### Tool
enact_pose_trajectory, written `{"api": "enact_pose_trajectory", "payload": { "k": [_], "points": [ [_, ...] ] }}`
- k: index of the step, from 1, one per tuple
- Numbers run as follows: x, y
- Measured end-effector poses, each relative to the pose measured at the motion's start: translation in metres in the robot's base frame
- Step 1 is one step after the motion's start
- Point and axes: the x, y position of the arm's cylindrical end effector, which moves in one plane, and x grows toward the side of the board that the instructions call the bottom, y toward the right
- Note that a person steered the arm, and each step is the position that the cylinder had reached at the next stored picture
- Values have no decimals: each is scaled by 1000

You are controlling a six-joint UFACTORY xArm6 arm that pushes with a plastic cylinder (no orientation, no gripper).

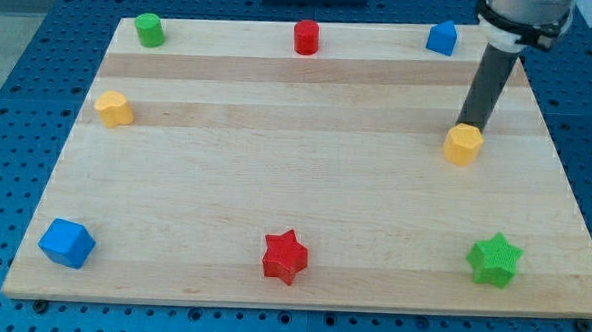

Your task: Push the yellow hexagon into the red star

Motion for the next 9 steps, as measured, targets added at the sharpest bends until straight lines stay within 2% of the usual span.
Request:
{"api": "enact_pose_trajectory", "payload": {
  "k": [4, 7, 9],
  "points": [
    [81, 8],
    [59, 2],
    [59, -22]
  ]
}}
